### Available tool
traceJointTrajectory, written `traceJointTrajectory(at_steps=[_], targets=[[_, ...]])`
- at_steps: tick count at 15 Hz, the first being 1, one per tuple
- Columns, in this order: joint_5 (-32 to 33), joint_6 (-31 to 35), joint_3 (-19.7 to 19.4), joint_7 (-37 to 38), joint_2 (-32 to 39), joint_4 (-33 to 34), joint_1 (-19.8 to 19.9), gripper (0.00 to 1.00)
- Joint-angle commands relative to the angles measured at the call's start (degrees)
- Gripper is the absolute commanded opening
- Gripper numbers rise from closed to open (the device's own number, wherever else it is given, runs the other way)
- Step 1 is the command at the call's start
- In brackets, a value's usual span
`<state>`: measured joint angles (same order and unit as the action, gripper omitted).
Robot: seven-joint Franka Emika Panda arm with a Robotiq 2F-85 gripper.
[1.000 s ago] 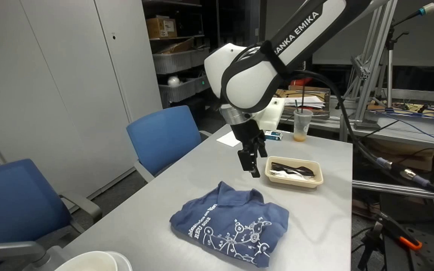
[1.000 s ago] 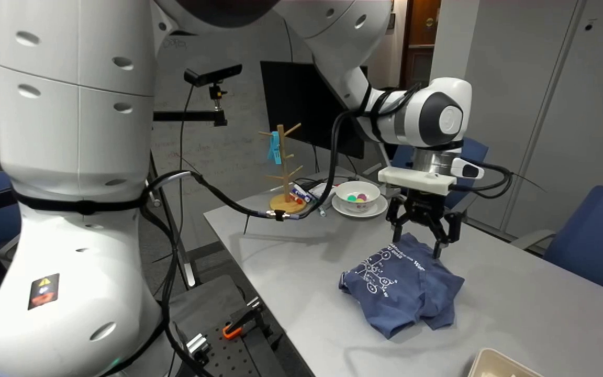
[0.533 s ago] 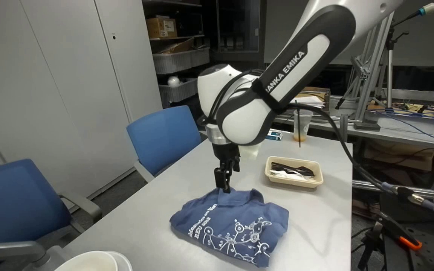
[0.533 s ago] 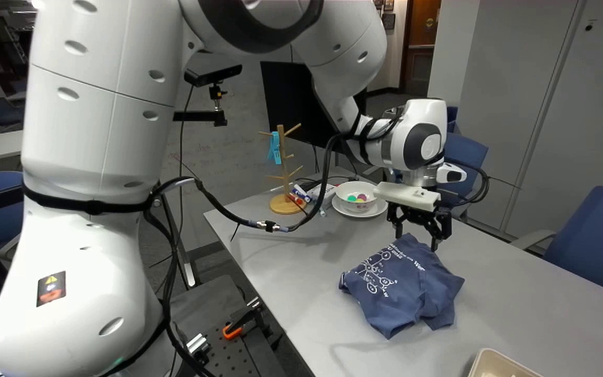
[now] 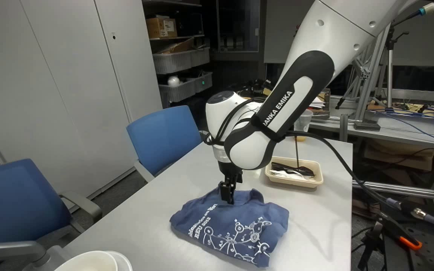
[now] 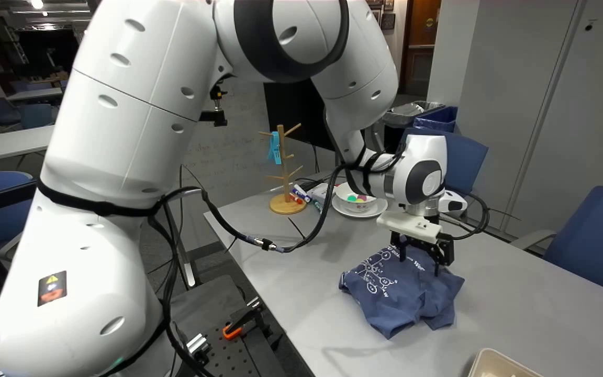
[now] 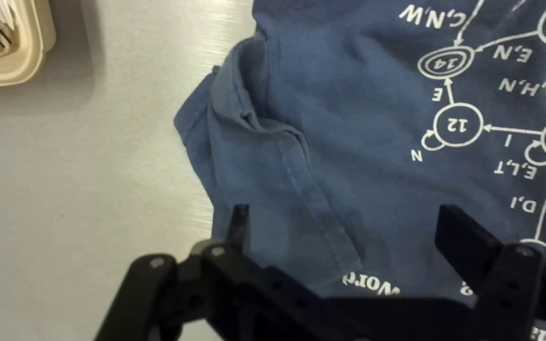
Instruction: Unfold the blue t-shirt
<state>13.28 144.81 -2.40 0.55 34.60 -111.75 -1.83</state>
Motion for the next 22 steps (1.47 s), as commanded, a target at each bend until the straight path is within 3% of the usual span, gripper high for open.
traceJointTrajectory(at_steps=[1,10,16,18,19,20,22], targets=[[-1.1,-2.1,-0.3,-2.2,2.1,2.1,1.0,1.00],[1.0,-4.9,-3.9,-1.7,4.2,3.2,0.8,1.00],[0.3,-6.3,-3.2,-2.6,3.6,2.9,1.5,0.98],[0.3,-5.0,-2.6,-4.4,4.2,3.0,1.9,0.90],[-0.4,-5.2,-1.9,-5.5,4.6,3.4,2.4,0.72],[-0.5,-5.3,-1.8,-5.9,4.8,3.7,2.4,0.70],[-0.1,-5.3,-1.8,-6.2,5.0,3.8,2.2,0.54]])
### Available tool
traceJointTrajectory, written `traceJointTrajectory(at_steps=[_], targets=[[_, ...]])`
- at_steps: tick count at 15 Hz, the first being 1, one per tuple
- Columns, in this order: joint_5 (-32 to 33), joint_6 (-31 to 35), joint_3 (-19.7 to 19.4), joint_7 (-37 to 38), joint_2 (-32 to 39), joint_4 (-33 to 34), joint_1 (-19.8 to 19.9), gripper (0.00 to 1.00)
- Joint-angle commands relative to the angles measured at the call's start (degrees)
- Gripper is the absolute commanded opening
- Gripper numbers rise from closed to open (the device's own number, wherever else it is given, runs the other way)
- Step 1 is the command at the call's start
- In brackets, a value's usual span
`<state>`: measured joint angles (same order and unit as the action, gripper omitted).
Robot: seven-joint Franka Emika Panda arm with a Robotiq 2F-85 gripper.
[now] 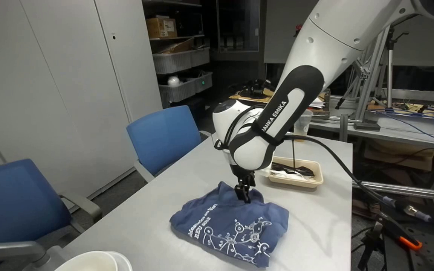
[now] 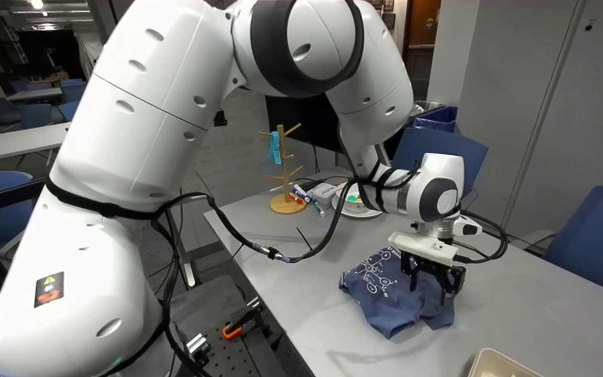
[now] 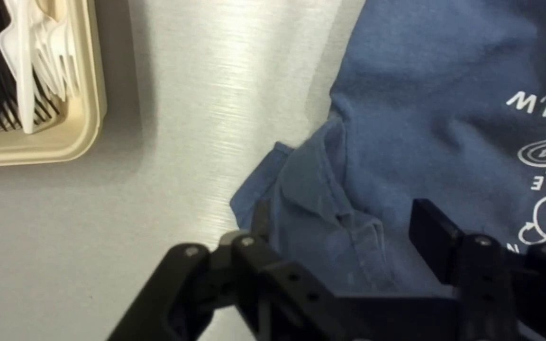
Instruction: Unfold the blue t-shirt
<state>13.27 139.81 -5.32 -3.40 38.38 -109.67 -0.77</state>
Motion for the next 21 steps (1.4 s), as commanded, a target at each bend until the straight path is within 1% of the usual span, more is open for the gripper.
traceJointTrajectory(at_steps=[1,3,5,6,7,8,16,19,21], targets=[[0.1,-0.4,1.0,-2.3,1.2,1.8,1.0,0.45],[0.2,-0.5,0.7,-2.4,1.1,1.8,1.0,0.29],[0.3,-0.4,0.6,-2.3,1.0,1.7,0.9,0.16],[0.2,-0.4,0.6,-2.2,1.0,1.8,0.9,0.07],[0.1,-0.4,0.6,-2.0,0.9,1.8,0.9,0.01],[0.2,-0.4,0.6,-2.0,0.8,1.8,0.9,0.00],[-0.6,-0.4,1.2,-1.7,-0.6,2.0,0.8,0.00],[-1.8,-0.5,3.0,-2.8,-4.3,0.0,0.9,0.00],[-2.7,-0.2,5.0,-4.1,-7.6,-1.8,0.9,0.00]])
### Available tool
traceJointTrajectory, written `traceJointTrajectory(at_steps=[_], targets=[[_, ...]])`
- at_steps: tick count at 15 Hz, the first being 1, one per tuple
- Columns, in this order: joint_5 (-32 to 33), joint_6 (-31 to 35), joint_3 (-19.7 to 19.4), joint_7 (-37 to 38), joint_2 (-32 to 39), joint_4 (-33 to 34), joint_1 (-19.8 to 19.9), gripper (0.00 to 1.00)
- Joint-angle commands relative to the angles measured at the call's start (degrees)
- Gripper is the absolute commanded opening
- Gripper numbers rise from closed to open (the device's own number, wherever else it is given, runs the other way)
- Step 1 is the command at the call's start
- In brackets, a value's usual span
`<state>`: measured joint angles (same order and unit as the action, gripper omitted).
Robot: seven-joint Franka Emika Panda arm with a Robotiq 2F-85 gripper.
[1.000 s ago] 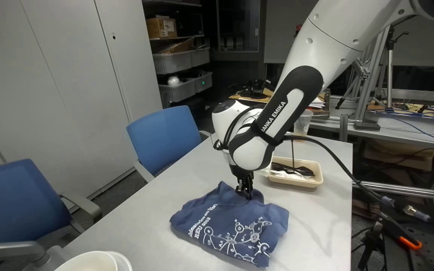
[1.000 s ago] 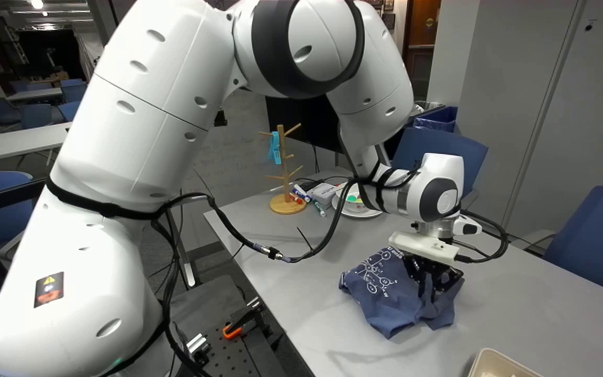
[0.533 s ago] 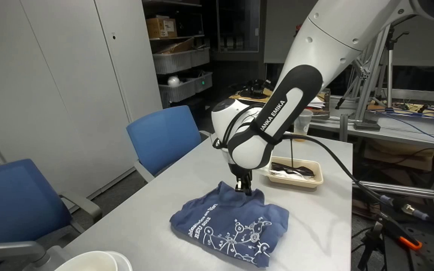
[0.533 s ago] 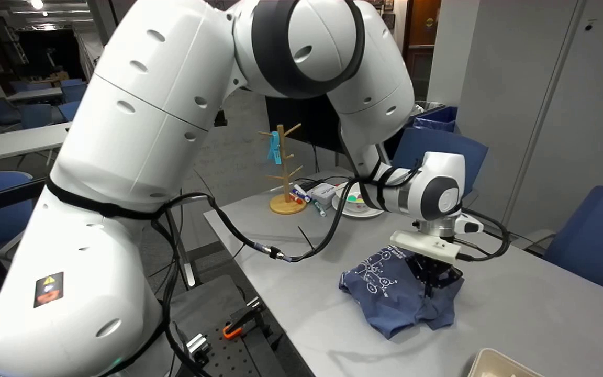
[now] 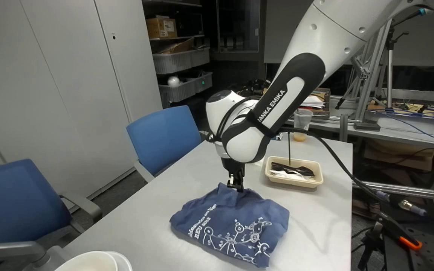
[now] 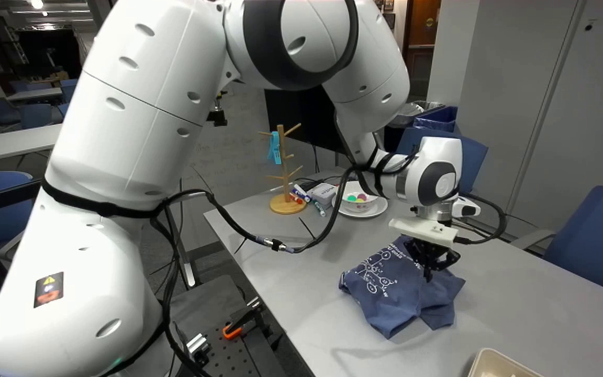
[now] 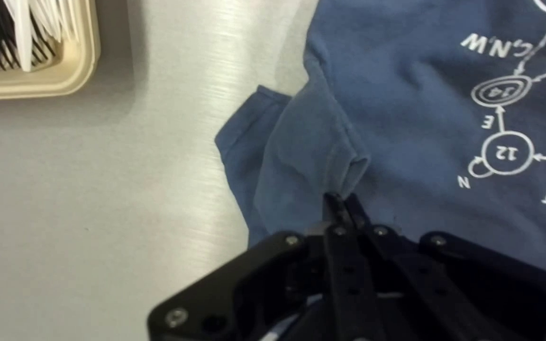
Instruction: Unfold the blue t-shirt
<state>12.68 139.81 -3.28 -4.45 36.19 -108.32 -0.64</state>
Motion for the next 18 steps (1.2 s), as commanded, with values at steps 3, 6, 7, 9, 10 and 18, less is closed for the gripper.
traceJointTrajectory(at_steps=[3,6,7,9,10,18], targets=[[-5.0,0.3,7.2,-6.8,-10.6,-5.6,0.9,0.00],[-8.8,0.1,11.4,-11.1,-14.1,-6.9,0.4,0.00],[-10.2,-0.1,12.8,-12.4,-14.9,-7.0,0.1,0.00],[-13.0,-0.2,15.7,-15.1,-16.1,-7.3,-0.6,0.00],[-14.3,-0.2,17.0,-16.4,-16.5,-7.4,-0.9,0.00],[-20.1,0.4,24.8,-19.3,-16.0,-5.1,-6.6,0.00]])
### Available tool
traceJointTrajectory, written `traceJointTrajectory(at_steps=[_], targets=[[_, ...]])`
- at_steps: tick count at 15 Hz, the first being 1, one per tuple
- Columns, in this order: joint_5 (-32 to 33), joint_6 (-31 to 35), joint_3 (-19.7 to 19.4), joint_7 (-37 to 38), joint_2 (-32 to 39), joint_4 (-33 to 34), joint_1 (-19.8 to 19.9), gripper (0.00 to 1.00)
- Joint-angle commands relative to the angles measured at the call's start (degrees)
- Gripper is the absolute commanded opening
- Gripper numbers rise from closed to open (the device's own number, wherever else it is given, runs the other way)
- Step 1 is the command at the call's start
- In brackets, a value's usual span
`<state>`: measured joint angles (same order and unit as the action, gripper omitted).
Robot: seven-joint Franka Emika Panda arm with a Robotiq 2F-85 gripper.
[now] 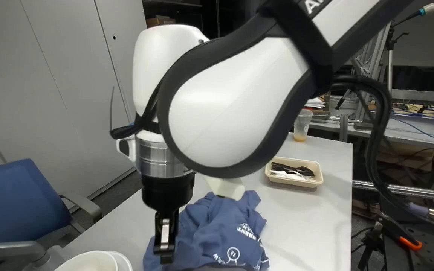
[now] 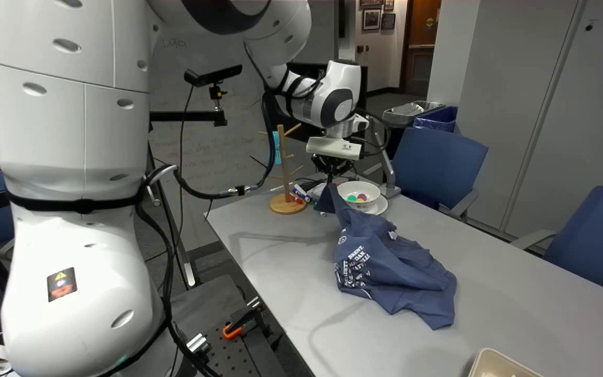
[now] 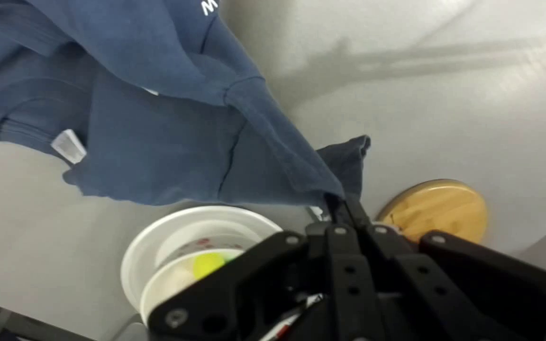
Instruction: Unfold the blue t-shirt
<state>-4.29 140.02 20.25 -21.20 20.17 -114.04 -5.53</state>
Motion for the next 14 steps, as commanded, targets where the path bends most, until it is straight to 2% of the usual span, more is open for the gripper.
traceJointTrajectory(at_steps=[1,6,7,9,14], targets=[[-3.6,0.6,1.7,-2.0,0.5,0.9,-2.5,0.00],[-2.9,6.3,1.6,2.6,2.2,0.2,-6.4,0.00],[-2.1,6.8,1.4,3.5,2.6,0.0,-7.1,0.27],[-1.3,7.8,1.0,4.8,3.1,-0.5,-8.1,0.35],[0.6,7.7,-0.6,7.1,3.5,-1.0,-9.3,0.73]])
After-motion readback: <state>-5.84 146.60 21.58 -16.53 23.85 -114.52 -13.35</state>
